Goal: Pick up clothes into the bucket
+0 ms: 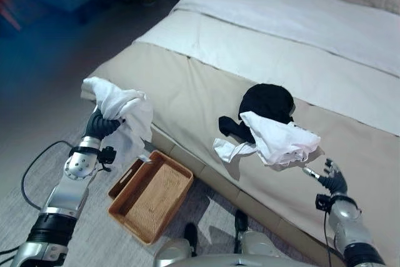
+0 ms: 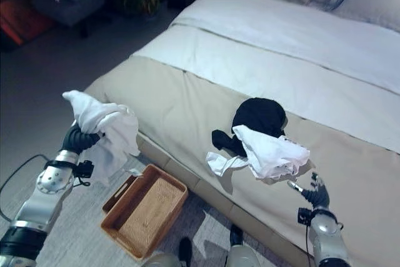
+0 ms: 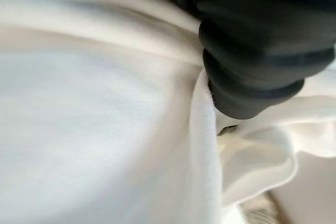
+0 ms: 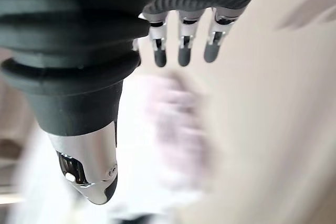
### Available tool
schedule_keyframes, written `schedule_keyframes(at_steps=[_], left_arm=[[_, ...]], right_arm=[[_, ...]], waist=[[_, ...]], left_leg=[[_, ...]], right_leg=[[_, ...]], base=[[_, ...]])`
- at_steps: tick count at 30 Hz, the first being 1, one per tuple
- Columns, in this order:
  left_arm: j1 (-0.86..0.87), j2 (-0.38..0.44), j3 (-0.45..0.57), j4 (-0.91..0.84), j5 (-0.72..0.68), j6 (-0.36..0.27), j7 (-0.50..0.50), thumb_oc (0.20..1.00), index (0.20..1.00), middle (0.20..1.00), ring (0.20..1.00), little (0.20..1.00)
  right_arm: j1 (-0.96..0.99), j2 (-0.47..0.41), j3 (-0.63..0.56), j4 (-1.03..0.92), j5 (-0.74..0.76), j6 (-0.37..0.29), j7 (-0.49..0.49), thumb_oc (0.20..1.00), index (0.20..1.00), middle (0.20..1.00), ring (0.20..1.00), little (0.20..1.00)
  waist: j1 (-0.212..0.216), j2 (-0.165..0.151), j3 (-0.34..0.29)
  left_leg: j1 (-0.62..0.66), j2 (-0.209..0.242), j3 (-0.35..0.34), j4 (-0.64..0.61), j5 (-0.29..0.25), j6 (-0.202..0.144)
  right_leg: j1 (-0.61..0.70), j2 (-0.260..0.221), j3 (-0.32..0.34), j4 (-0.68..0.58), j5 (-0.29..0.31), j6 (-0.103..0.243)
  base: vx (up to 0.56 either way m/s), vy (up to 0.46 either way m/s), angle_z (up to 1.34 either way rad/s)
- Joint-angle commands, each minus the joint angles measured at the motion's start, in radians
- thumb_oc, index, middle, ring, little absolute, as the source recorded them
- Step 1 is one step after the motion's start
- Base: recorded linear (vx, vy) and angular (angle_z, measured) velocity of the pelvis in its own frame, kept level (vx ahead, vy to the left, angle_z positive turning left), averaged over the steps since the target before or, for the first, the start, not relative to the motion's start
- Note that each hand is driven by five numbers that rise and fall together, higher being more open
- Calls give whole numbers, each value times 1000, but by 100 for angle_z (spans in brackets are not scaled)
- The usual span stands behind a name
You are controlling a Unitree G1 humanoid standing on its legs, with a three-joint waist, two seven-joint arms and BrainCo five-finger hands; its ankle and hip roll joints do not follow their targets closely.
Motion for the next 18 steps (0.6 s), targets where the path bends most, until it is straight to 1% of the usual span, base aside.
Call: schedule_keyframes(at_steps=[1,2,3,4,7,10,11,12,13,14,16,17,18], left_arm=[[-21,27,100,29,3,-53,74,200,200,200,200,200],[-26,31,102,44,11,-54,87,200,200,200,200,200],[-35,30,110,91,20,-62,123,200,200,200,200,200],[-61,40,101,131,38,-65,152,200,200,200,200,200],[-134,94,46,235,101,-66,216,200,200,200,200,200],[-223,158,-22,325,131,-69,253,200,200,200,200,200],[-262,170,-50,350,134,-76,270,200,200,200,200,200],[-264,170,-53,352,133,-77,270,200,200,200,200,200],[-319,180,-95,412,136,-69,294,200,200,200,200,200],[-348,185,-115,437,130,-64,306,200,200,200,200,200],[-405,202,-153,476,129,-59,327,200,200,200,200,200],[-410,202,-155,479,128,-60,328,200,200,200,200,200],[-441,221,-168,461,123,-56,340,200,200,200,200,200]], right_arm=[[15,-18,55,-2,-44,-33,-10,1000,1000,1000,1000,1000],[20,-13,65,5,-48,-35,-9,1000,1000,1000,1000,1000],[38,-5,107,25,-80,-33,1,1000,1000,1000,1000,1000],[40,-4,120,38,-83,-39,-3,1000,1000,1000,1000,1000],[31,-11,164,62,-88,-62,-12,1000,1000,1000,1000,1000],[2,-30,205,80,-79,-83,-28,1000,1000,1000,1000,1000],[-12,-37,213,79,-67,-93,-38,1000,1000,1000,1000,1000],[-13,-36,212,80,-66,-93,-38,1000,1000,1000,1000,1000],[-32,-49,222,64,-38,-111,-55,1000,1000,1000,1000,1000],[-41,-57,228,60,-34,-121,-72,1000,1000,1000,1000,1000],[-66,-66,244,41,-7,-136,-90,1000,1000,1000,1000,1000],[-68,-65,242,42,-6,-136,-90,1000,1000,1000,1000,1000],[-75,-72,254,-1,1,-145,-105,1000,1000,1000,1000,1000]], waist=[[-12,-33,5],[-15,-40,19],[-20,-55,49],[-25,-67,67],[-32,-91,121],[-37,-109,159],[-38,-116,170],[-37,-116,168],[-46,-126,191],[-46,-125,199],[-56,-135,199],[-55,-134,199],[-61,-142,199]], left_leg=[[-157,-9,-7,140,-35,-6],[-183,-7,-7,161,-38,-5],[-228,-1,-6,202,-40,-4],[-259,1,-6,230,-44,-4],[-366,11,-4,344,-73,0],[-481,18,-9,438,-89,3],[-524,19,-12,476,-95,4],[-528,19,-12,479,-97,4],[-604,20,-18,538,-110,9],[-644,25,-29,585,-151,6],[-743,29,-35,647,-163,6],[-748,30,-35,651,-164,6],[-824,33,-40,695,-171,7]], right_leg=[[-71,-60,6,178,-98,52],[-97,-62,10,190,-98,51],[-138,-67,20,215,-97,47],[-163,-69,25,233,-99,44],[-263,-68,42,311,-111,36],[-374,-55,63,396,-126,26],[-410,-55,67,423,-132,22],[-414,-54,68,426,-133,22],[-483,-49,76,473,-137,18],[-522,-42,86,515,-171,22],[-608,-35,92,557,-176,18],[-612,-35,92,560,-177,18],[-684,-30,95,590,-179,15]], base=[[-88,23,3],[-152,32,-4],[-160,6,-9],[-159,3,-15],[-137,11,-5],[-135,9,-13],[-95,-4,-22],[-123,-2,-8],[-51,-15,-3],[-87,-15,0],[-59,-7,-1],[-91,-9,1],[-73,-5,-2]])
